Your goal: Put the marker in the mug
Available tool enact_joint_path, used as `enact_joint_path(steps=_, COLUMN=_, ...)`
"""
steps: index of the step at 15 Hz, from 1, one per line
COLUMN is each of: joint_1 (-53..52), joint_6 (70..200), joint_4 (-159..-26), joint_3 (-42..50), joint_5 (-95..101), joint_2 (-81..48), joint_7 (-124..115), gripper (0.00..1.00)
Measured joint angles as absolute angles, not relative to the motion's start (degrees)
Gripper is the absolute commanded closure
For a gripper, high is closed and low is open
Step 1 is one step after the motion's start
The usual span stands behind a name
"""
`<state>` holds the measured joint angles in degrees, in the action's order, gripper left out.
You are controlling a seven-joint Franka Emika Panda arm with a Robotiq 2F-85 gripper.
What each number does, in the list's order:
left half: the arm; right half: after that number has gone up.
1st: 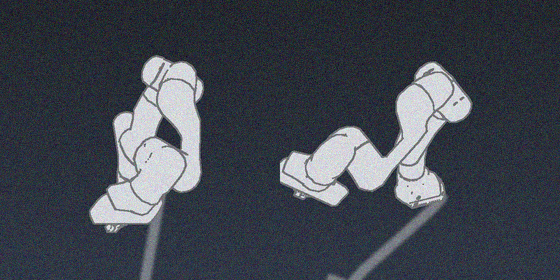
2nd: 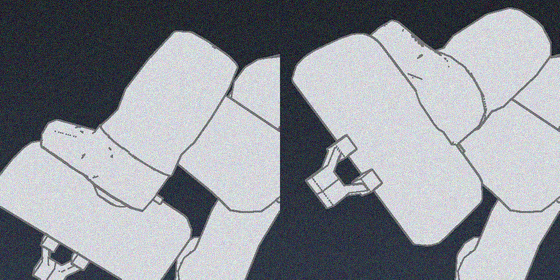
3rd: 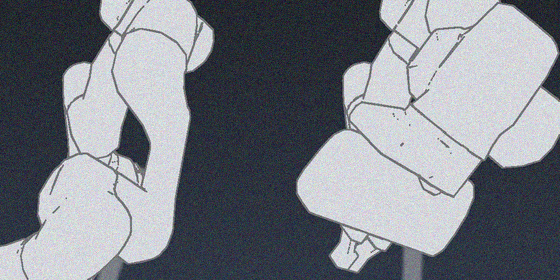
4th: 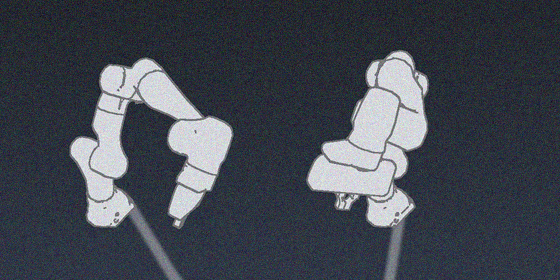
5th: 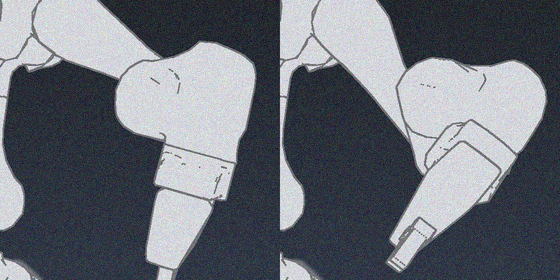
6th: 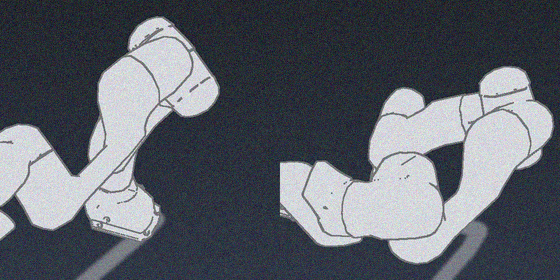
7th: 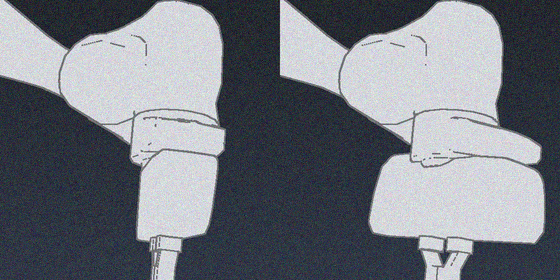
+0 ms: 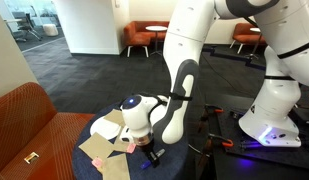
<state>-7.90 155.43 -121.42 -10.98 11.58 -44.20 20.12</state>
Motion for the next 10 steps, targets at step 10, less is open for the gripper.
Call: enact_joint_path(steps=10, joint_1=-7.92, joint_6=155.43, joint_4=-120.44, joint_3=-10.92, joint_5=11.59, joint_2=-44.38, joint_7=20.12, gripper=0.86)
